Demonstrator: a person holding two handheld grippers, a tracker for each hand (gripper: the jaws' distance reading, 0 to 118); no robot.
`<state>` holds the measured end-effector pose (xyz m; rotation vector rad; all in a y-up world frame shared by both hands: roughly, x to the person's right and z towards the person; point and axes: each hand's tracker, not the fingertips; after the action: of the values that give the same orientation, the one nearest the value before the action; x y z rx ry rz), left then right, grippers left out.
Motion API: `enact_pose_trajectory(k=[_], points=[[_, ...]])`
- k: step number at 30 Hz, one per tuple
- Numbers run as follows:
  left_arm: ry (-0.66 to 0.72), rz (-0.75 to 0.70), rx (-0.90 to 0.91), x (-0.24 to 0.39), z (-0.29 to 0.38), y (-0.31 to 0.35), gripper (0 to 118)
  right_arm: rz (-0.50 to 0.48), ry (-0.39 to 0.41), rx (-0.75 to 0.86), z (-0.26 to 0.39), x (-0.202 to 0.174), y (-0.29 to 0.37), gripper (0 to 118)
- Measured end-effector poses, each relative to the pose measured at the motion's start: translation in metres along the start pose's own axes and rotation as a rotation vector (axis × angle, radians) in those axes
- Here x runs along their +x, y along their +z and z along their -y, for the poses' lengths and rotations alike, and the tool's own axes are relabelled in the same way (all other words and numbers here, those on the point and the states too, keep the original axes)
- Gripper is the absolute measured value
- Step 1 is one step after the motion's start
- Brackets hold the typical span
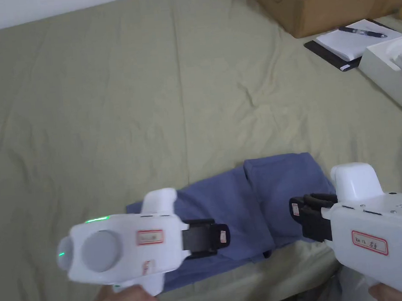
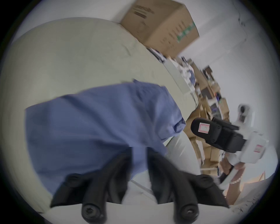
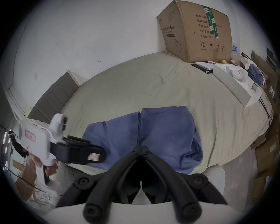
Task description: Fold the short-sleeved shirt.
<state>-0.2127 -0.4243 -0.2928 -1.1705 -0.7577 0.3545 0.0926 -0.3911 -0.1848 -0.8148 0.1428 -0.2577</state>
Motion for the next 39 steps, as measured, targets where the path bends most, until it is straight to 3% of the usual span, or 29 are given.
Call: enact_pose_trajectory(k=[3, 4, 8, 12, 18, 20, 21, 22, 23, 24, 26, 28, 31, 34, 39], points=[[0.096, 0.015, 0.068, -0.038, 0.009, 0.045, 110, 0.0, 0.03, -0.007, -0.001, -0.009, -0.004, 0], [0.128, 0.011, 0.112, -0.051, 0.013, 0.06, 118, 0.0, 0.041, -0.011, -0.001, -0.011, -0.007, 0], [0.304, 0.022, 0.162, -0.096, 0.025, 0.082, 118, -0.009, 0.033, -0.026, -0.003, -0.019, -0.017, 0], [0.487, 0.214, 0.177, -0.13, 0.032, 0.065, 118, -0.029, 0.035, -0.033, -0.006, -0.026, -0.019, 0], [0.471, 0.275, 0.085, -0.149, 0.022, 0.013, 118, -0.021, 0.079, -0.038, -0.01, -0.035, -0.02, 0], [0.464, 0.328, 0.09, -0.149, 0.014, 0.01, 110, -0.027, 0.073, -0.044, -0.011, -0.034, -0.022, 0], [0.449, 0.338, 0.082, -0.149, 0.011, 0.01, 70, -0.028, 0.071, -0.046, -0.011, -0.034, -0.022, 0], [0.431, 0.307, 0.069, -0.15, 0.008, 0.008, 24, -0.029, 0.07, -0.047, -0.011, -0.034, -0.023, 0], [0.405, 0.174, 0.032, -0.138, 0.009, 0.007, 9, -0.03, 0.072, -0.049, -0.011, -0.034, -0.023, 0], [0.379, 0.105, -0.006, -0.141, 0.01, 0.002, 9, -0.03, 0.073, -0.05, -0.011, -0.034, -0.024, 0], [0.45, 0.244, 0.019, -0.154, 0.013, 0.002, 8, -0.028, 0.077, -0.054, -0.011, -0.034, -0.024, 0], [0.463, 0.232, 0.025, -0.154, 0.013, 0.01, 8, -0.023, 0.077, -0.055, -0.011, -0.033, -0.024, 0], [0.404, 0.14, 0.01, -0.156, 0.007, 0.018, 8, -0.02, 0.066, -0.057, -0.012, -0.031, -0.024, 0], [0.389, 0.143, 0.017, -0.159, 0.002, 0.035, 8, -0.009, 0.066, -0.059, -0.013, -0.03, -0.025, 0], [0.334, -0.009, 0.049, -0.16, 0.006, 0.095, 8, -0.018, 0.061, -0.042, -0.015, -0.032, -0.021, 0]])
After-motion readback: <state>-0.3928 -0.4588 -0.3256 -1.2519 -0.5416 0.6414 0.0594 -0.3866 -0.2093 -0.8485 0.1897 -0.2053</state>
